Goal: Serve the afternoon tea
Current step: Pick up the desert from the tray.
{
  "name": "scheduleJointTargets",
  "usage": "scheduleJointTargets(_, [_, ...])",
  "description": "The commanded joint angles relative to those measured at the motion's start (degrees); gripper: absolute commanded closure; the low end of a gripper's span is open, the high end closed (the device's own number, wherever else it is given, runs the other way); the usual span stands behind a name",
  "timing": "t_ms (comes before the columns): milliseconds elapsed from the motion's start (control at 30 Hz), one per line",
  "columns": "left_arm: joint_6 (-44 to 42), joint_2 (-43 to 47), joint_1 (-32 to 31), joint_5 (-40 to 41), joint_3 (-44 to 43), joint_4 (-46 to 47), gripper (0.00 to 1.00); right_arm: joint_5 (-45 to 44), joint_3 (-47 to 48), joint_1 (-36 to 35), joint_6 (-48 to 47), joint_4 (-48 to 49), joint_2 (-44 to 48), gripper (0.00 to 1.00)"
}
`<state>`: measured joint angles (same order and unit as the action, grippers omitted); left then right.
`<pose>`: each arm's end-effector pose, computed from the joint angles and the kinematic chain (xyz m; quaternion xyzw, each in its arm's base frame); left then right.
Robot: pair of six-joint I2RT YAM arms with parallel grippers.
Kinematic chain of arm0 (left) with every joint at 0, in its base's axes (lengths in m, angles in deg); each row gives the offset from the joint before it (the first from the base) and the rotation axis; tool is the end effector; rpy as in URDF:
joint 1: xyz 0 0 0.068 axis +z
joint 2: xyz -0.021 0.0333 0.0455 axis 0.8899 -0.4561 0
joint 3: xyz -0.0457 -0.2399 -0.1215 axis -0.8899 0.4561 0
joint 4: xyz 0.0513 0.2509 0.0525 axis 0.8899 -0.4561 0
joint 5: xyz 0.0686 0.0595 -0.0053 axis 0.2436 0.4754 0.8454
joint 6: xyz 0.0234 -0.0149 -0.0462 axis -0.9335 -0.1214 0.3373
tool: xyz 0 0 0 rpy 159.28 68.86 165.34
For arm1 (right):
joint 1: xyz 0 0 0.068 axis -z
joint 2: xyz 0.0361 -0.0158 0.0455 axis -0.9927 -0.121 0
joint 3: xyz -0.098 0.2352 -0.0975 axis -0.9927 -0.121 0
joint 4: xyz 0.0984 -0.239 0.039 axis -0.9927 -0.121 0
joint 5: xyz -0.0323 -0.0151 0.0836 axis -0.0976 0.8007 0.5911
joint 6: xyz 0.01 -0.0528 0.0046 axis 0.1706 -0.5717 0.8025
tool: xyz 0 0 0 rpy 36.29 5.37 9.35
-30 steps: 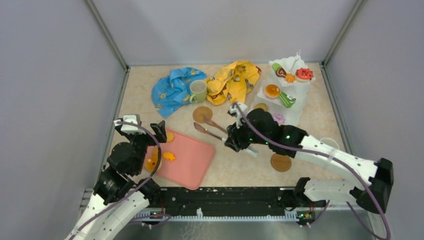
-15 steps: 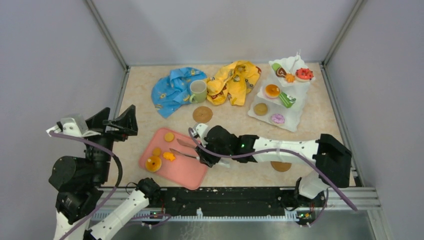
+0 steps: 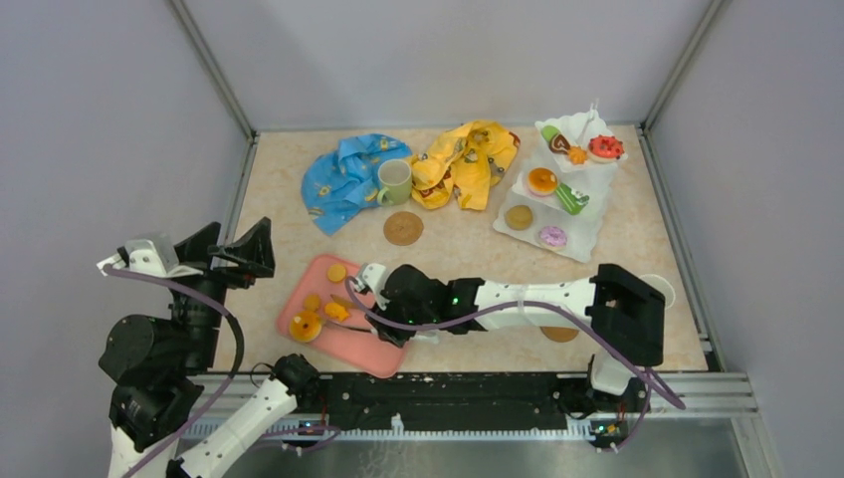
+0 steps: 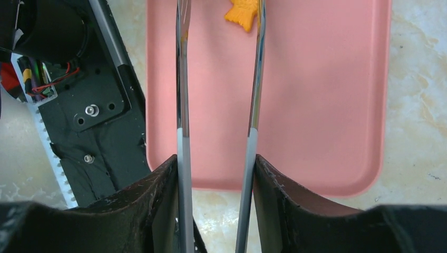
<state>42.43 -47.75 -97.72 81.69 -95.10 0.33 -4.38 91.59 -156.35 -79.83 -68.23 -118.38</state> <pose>0.0120 0.0139 0.4501 -0.0731 0.6171 -0.1337 0.7720 0.1065 0.3577 0.2259 -0.4893 0.7682 0.2795 0.3037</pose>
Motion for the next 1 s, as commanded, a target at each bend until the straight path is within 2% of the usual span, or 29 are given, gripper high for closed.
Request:
scheduleJointTargets(0, [-0.8, 0.2, 0.2, -0.6, 1.0, 0.3, 0.01, -1.0, 4.4, -1.0, -1.1, 1.6, -1.2, 0.51])
scheduleJointTargets(533, [-2.3, 0.6, 0.2, -0.1, 2.2, 1.1, 0.01, -8.7, 7.3, -1.8, -3.4, -3.5, -4.9, 0.52])
scheduleJointTargets(767, [-2.1, 1.3, 0.1, 0.1, 4.4, 1.7, 0.01, -10.1, 6.3, -1.9, -2.8, -3.2, -3.4, 0.66])
scheduleJointTargets(967, [-1.6, 1.2, 0.2, -0.1, 7.4, 2.3, 0.01, -12.8, 3.7, -1.9, -0.6, -3.3, 1.7, 0.69])
